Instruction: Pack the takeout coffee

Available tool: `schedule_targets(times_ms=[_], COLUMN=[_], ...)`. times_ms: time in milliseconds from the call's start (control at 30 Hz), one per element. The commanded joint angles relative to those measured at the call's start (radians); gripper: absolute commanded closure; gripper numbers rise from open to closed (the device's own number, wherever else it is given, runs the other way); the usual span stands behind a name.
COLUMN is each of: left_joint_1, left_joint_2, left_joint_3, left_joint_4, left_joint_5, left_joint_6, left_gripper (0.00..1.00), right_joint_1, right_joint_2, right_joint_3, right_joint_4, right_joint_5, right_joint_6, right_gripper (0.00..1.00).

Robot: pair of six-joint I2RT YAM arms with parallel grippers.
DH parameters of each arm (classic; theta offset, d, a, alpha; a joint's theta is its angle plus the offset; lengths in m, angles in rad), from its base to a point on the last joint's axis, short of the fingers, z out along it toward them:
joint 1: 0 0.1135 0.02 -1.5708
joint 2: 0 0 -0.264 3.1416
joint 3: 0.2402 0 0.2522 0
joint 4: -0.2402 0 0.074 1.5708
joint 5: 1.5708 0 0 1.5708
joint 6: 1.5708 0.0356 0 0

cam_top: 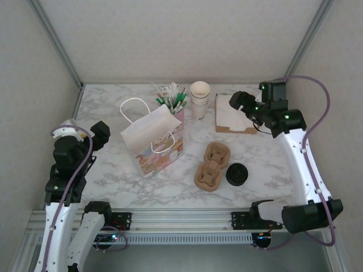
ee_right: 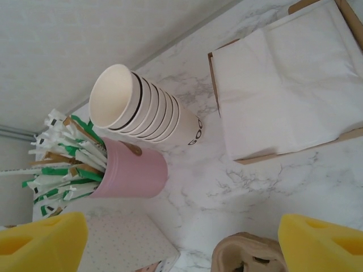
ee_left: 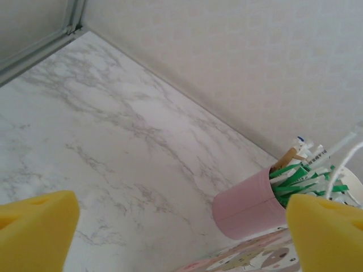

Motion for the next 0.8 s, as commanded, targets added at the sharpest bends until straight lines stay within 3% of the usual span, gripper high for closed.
schedule_targets(times_ms=[0,233,433,600,767], left_joint_1=[0.004,0.004,0.003,0.003,0.004], left_joint_2=[0.004,0.022,0.04,0.045,0.056], left_joint_3=[-0.021,-0.008,-0.006,-0.007,-0.007], left_joint_4=[-0.02,-0.045,-0.053,-0.049,-0.05], left_joint_5=[-0.037,-0.038,-0.049,-0.039,-0.037], left_joint_6=[-0.037,-0.05,-0.058,-0.058,-0.06], left_gripper=[0.12,0.11,0.11,0.12,0.1], right_joint_1=[0.004,0.007,0.052,0.089,0.11], right_joint_2=[0.049,0.173,0.306,0.403,0.475], right_joint_3=[0.045,0.02,0.093,0.152,0.223], right_joint_4=[-0.006,0.107,0.165,0.198,0.21], right_joint_5=[0.012,-0.023,-0.025,0.006,0.034], right_joint_6=[0.036,0.118,0.153,0.178,0.221], right_gripper=[0.14,0.28,0.45,0.48,0.63])
